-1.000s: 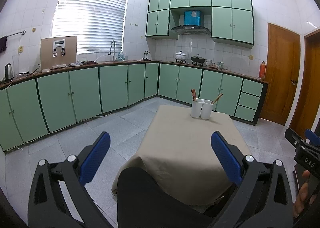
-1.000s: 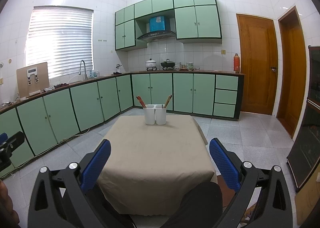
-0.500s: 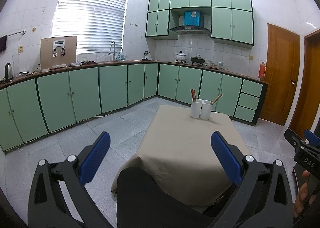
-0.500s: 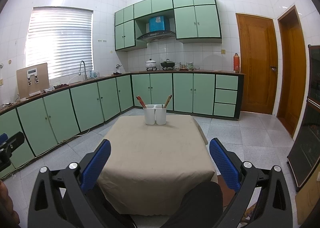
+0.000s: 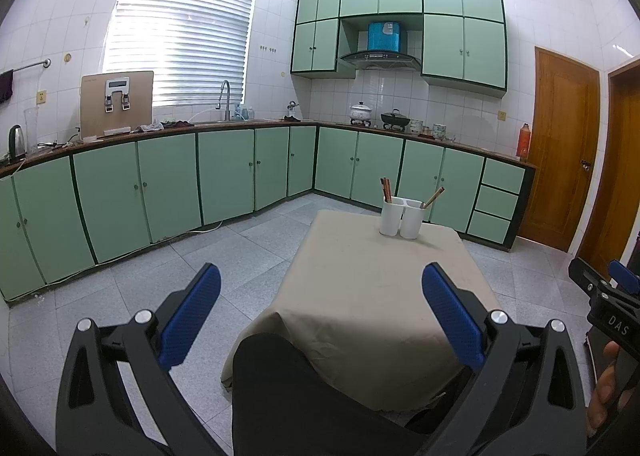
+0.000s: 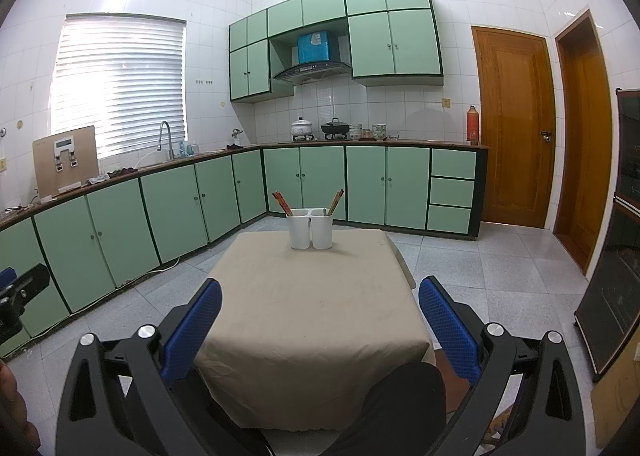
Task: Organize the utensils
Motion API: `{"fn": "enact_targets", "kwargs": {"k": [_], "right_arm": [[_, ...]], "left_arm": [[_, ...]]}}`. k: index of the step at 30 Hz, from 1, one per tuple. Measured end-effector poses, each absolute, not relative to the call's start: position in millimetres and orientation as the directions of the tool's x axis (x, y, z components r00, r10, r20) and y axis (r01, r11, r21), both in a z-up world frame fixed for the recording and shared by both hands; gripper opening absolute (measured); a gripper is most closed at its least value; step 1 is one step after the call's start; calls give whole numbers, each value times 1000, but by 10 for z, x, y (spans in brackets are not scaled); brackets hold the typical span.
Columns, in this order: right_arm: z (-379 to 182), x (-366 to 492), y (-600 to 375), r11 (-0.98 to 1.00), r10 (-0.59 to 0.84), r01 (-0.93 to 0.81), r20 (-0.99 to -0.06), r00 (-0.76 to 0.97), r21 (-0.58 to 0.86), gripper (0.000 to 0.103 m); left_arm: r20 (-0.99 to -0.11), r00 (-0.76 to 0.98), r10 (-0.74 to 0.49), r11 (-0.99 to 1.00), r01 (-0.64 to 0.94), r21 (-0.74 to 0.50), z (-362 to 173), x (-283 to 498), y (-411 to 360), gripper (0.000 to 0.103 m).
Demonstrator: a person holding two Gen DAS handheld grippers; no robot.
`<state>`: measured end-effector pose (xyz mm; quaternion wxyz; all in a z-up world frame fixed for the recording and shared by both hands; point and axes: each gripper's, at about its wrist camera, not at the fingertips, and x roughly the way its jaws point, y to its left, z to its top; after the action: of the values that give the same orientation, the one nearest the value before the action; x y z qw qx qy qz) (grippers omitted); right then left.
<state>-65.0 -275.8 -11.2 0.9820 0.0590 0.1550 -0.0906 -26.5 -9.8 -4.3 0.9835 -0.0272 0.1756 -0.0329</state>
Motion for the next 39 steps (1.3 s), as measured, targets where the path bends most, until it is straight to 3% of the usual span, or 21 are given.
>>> {"fn": "enact_targets", "kwargs": {"k": [39], "right_arm": [[-135,-651,-2744,976,-160,199,-319,934,92,97]], "left_arm": [[-324,944,-61,998,48,-49,-16,-309,-135,98]]}}
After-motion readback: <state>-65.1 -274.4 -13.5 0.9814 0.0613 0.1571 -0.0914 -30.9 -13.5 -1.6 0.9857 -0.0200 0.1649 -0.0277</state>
